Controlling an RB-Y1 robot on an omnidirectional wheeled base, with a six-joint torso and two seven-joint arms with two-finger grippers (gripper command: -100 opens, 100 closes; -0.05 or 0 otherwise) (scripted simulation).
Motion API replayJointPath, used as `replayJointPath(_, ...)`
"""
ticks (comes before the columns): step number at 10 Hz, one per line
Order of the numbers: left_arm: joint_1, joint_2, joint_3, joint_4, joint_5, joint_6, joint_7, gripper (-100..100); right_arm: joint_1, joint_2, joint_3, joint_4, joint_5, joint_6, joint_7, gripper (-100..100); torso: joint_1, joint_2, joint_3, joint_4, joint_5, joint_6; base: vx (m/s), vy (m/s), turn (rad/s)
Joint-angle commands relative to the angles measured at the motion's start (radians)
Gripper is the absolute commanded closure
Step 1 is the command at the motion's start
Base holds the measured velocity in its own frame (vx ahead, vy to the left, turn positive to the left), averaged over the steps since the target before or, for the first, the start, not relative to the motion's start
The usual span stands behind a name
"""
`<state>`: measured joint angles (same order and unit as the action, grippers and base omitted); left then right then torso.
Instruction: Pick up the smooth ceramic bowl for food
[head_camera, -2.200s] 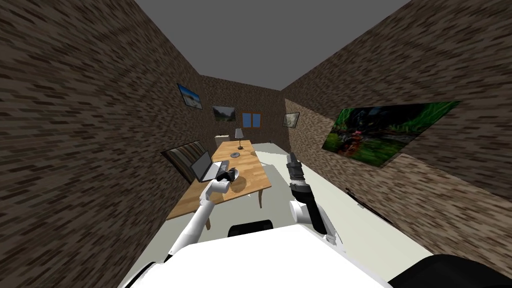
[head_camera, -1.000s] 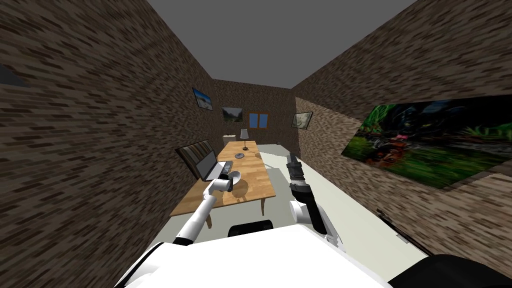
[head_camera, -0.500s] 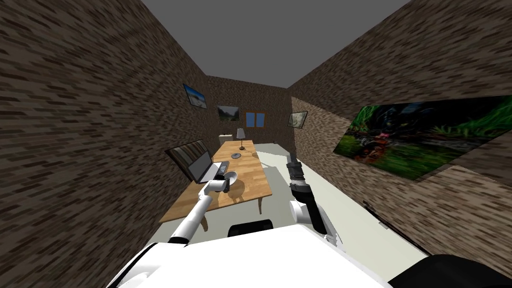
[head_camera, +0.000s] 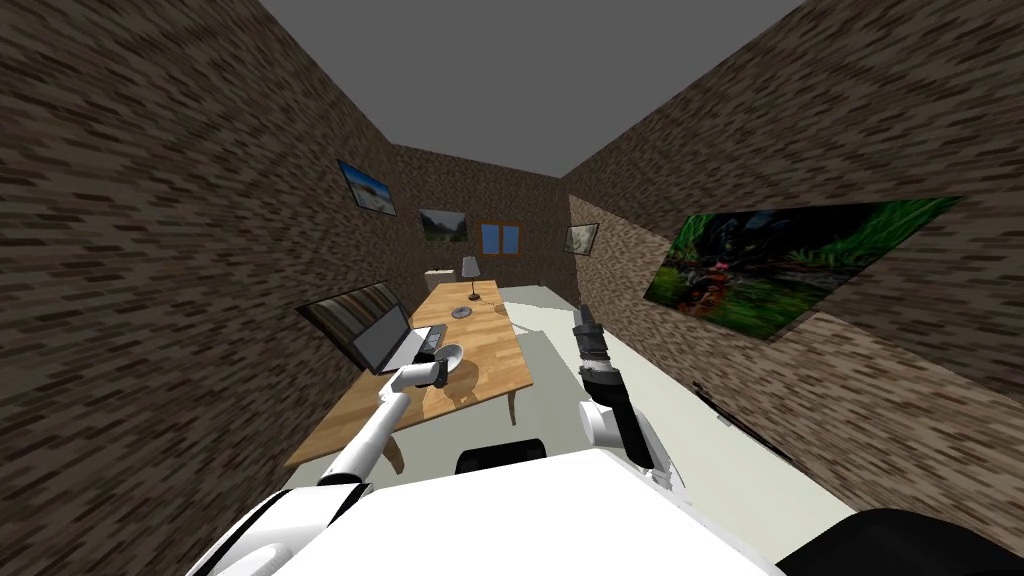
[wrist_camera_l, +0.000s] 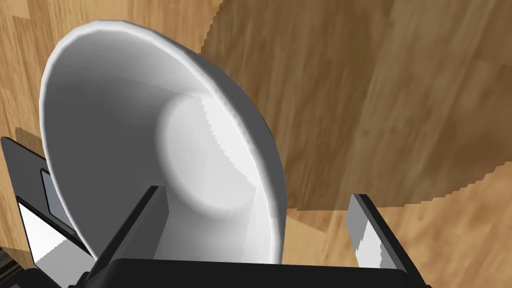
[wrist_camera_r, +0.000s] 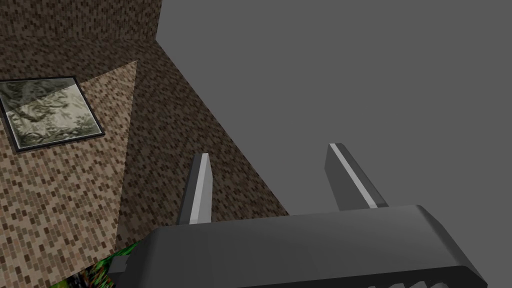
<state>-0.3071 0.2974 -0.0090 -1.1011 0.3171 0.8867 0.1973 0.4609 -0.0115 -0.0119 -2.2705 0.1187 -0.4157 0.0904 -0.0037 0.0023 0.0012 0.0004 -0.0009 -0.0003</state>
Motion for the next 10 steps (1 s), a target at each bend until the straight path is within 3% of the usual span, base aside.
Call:
replayJointPath(1, -0.01, 0.03, 0.027, 0.045, 0.036, -0.026, -0.026, -100, 0.0, 0.0, 0.0, 0.0, 0.0, 0.0, 0.0, 0, 0.0, 0.0, 0.0, 0.0, 0.0, 0.0, -0.019, -0.064, -0.132)
replayJointPath(2, -0.013, 0.047, 0.043, 0.069, 0.055, -0.042, -0.04, -100, 0.0, 0.0, 0.0, 0.0, 0.0, 0.0, 0.0, 0, 0.001, -0.001, 0.0, 0.0, 0.0, 0.0, -0.022, -0.068, -0.136)
replayJointPath(3, -0.009, 0.038, 0.034, 0.054, 0.046, -0.032, -0.032, -100, 0.0, 0.0, 0.0, 0.0, 0.0, 0.0, 0.0, 0, 0.0, 0.0, 0.0, 0.0, 0.0, 0.0, -0.011, -0.03, -0.018)
replayJointPath(4, -0.008, 0.04, 0.036, 0.055, 0.048, -0.035, -0.036, 100, 0.0, 0.0, 0.0, 0.0, 0.0, 0.0, 0.0, 0, 0.002, -0.001, 0.0, 0.0, 0.0, 0.0, -0.002, -0.005, 0.005)
replayJointPath(8, -0.008, 0.04, 0.036, 0.055, 0.048, -0.035, -0.035, 100, 0.0, 0.0, 0.0, 0.0, 0.0, 0.0, 0.0, 0, 0.004, -0.002, -0.001, 0.0, 0.001, 0.0, 0.0, 0.0, 0.0)
replayJointPath(9, -0.008, 0.039, 0.036, 0.055, 0.048, -0.035, -0.035, 0, 0.0, 0.0, 0.0, 0.0, 0.0, 0.0, 0.0, 0, 0.004, -0.002, -0.001, 0.0, 0.001, 0.0, 0.0, 0.0, 0.0)
replayJointPath(10, -0.007, 0.013, 0.011, 0.021, 0.016, -0.011, -0.012, 100, 0.0, 0.0, 0.0, 0.0, 0.0, 0.0, 0.0, 0, 0.004, -0.002, -0.001, 0.0, 0.0, 0.0, 0.019, 0.049, 0.236)
